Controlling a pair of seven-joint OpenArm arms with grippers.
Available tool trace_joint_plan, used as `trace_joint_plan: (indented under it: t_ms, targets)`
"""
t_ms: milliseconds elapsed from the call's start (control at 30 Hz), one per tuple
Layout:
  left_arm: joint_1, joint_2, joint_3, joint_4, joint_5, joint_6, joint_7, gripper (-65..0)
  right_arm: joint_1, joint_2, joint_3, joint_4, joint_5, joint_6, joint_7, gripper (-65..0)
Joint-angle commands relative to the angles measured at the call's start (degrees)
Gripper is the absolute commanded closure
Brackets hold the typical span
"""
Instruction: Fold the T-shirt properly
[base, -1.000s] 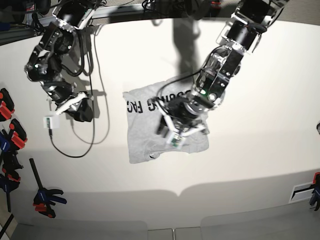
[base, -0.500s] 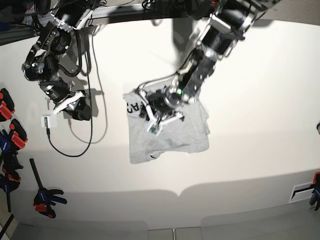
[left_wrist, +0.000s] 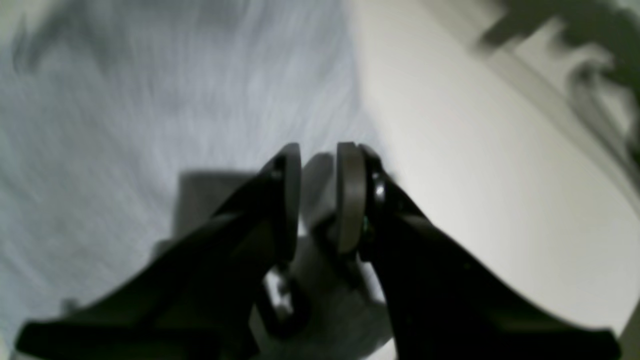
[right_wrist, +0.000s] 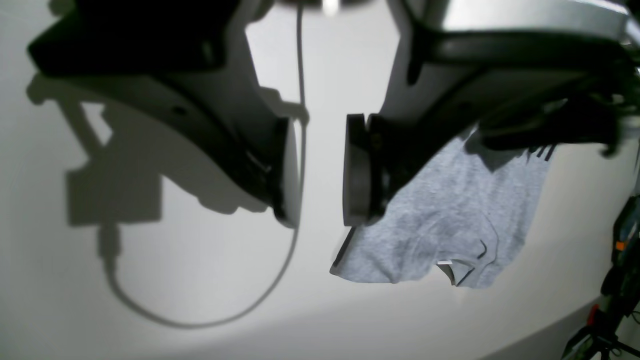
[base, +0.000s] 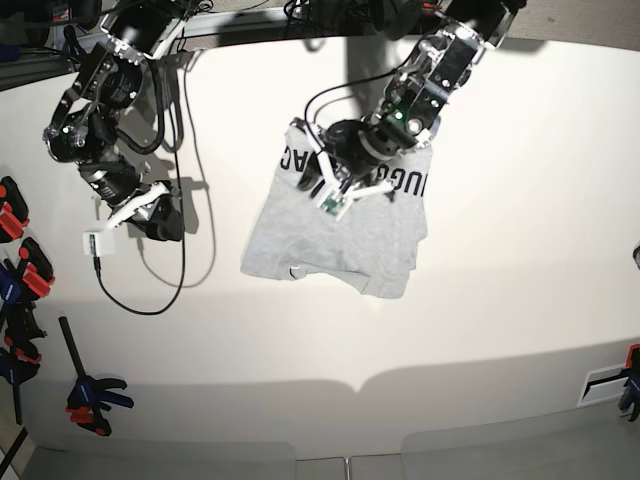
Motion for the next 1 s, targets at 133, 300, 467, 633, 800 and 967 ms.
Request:
trace_joint_plan:
  t_ms: [133, 300, 467, 633, 800, 967]
  targets:
    - [-5.4, 0.3, -0.2, 6.8, 2.7, 0.5, -1.8, -11.2, 0.9, 0.6, 0.0, 1.2, 1.6, 0.5, 0.8, -14.9]
    - [-7.3, 0.0, -5.0, 0.8, 3.3, 12.0, -4.0, -11.2, 0.9, 0.6, 0.0, 1.2, 1.6, 0.5, -0.7, -14.9]
    - [-6.8, 0.0, -11.2, -6.1, -3.0, 8.8, -4.3, -11.2, 0.9, 0.6, 0.0, 1.2, 2.6, 0.5, -0.8, -14.9]
    - [-5.6, 1.6, -11.4, -14.1, -1.7, 5.9, -8.5, -11.2, 0.9, 0.6, 0.0, 1.2, 4.3, 0.5, -0.8, -15.0]
    - [-4.0, 2.5, -11.4, -18.1, 3.1, 6.0, -7.9, -11.2, 0.9, 0.7, 0.0, 1.2, 4.1, 0.5, -2.4, -14.9]
    - [-0.3, 0.2, -11.4, -18.1, 4.3, 7.0, -4.7, -11.2, 0.5, 2.7, 0.0, 1.2, 4.2, 0.5, -2.9, -14.9]
